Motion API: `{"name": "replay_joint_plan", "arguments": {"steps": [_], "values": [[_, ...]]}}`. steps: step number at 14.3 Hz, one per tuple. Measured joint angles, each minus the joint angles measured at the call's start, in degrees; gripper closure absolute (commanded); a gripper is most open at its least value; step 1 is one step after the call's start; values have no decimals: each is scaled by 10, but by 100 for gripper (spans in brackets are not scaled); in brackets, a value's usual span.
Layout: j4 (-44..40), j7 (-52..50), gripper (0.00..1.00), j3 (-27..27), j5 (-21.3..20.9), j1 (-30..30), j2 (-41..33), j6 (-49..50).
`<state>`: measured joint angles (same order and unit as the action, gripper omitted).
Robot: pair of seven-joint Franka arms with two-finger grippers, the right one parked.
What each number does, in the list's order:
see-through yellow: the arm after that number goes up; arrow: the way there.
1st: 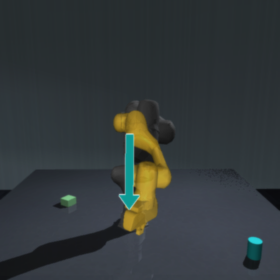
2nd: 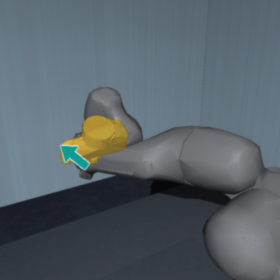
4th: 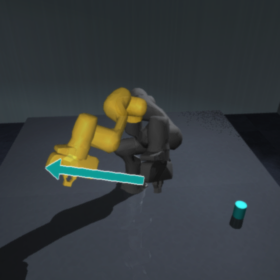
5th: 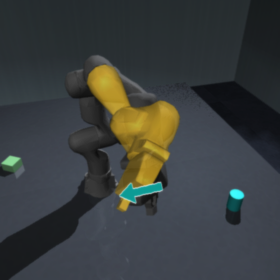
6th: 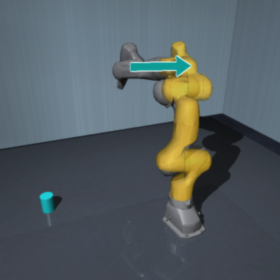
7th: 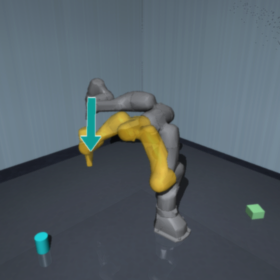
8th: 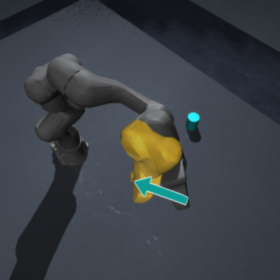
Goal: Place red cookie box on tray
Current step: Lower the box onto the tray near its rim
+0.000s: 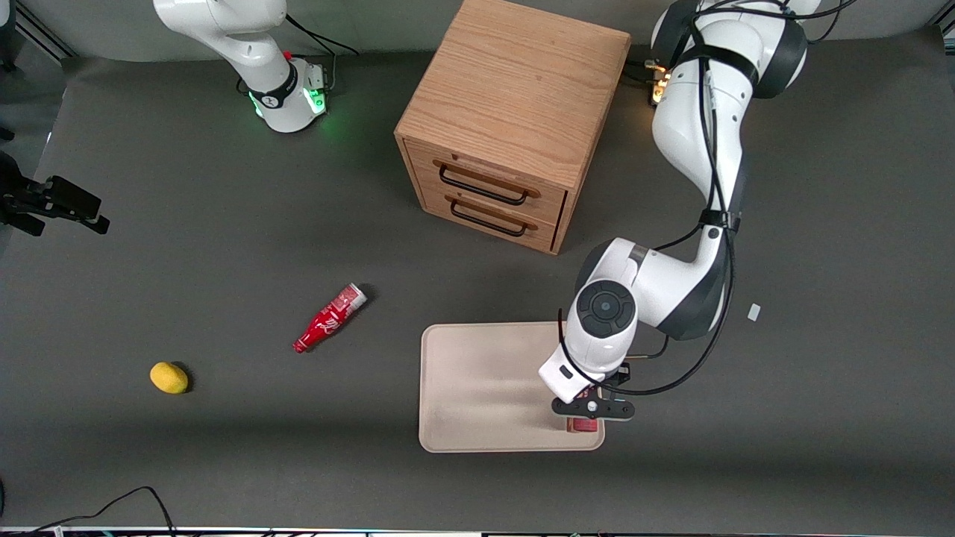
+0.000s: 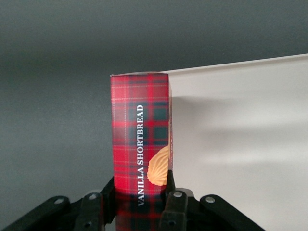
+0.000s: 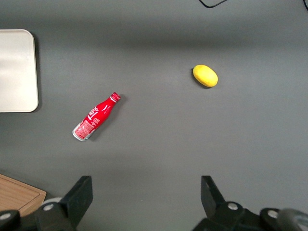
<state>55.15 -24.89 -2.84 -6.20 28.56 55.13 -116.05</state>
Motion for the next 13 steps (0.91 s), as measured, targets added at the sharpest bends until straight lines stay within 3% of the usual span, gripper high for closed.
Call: {"name": "replay_joint_plan", "arguments": {"steps": [5,7,8,9,10,13], "values": [[-1,-2,85,0,-11,0,21,-32],[-1,-3,71,0,-12,0,27,-43],[-1,-3,51,0,-15,0,29,-49],[-1,-6,36,0,-20,0,32,-54],[-1,-10,0,0,-24,0,34,-60],[-2,-17,0,0,-36,0,37,-63]]}}
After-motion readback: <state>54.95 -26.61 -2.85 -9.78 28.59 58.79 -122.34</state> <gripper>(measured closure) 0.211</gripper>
